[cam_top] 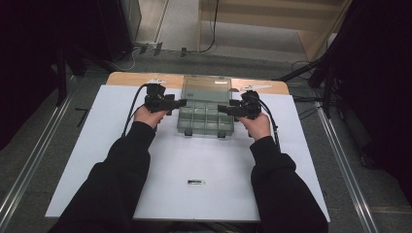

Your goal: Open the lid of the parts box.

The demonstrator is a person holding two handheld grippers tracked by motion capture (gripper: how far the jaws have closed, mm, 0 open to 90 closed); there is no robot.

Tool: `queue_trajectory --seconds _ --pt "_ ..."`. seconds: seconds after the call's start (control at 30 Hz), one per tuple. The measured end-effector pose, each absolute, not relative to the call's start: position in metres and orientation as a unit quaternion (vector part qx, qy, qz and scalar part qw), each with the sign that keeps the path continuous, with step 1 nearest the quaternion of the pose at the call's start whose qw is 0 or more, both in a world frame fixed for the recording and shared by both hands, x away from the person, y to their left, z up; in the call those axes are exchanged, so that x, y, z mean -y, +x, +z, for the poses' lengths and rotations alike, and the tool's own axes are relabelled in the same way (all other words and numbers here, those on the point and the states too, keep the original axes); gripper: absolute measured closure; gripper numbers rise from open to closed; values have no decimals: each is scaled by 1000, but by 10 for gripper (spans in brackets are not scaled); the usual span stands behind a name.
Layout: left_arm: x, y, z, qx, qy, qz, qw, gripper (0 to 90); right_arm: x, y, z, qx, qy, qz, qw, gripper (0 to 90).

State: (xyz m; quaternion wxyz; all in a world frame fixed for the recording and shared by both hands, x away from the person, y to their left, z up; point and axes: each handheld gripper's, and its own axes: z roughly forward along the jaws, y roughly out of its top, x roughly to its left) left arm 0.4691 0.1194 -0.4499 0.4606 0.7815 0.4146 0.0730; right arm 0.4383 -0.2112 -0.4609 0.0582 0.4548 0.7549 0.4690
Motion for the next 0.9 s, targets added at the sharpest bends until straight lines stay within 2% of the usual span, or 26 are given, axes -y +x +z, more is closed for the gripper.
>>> queue_trajectory --seconds 0.07,0.13,0.43,0.9 --pt "-120 464 -450 -405 790 67 455 295 209 433 -459 -761 449 465 55 257" --pt "-123 457 -451 -399 797 46 451 295 206 424 -459 -769 440 461 51 258" --pt "-128 437 -453 -382 808 26 449 296 197 401 -463 -786 420 453 37 262" --pt "-142 406 -452 -374 813 18 445 296 185 366 -463 -811 393 433 9 262"
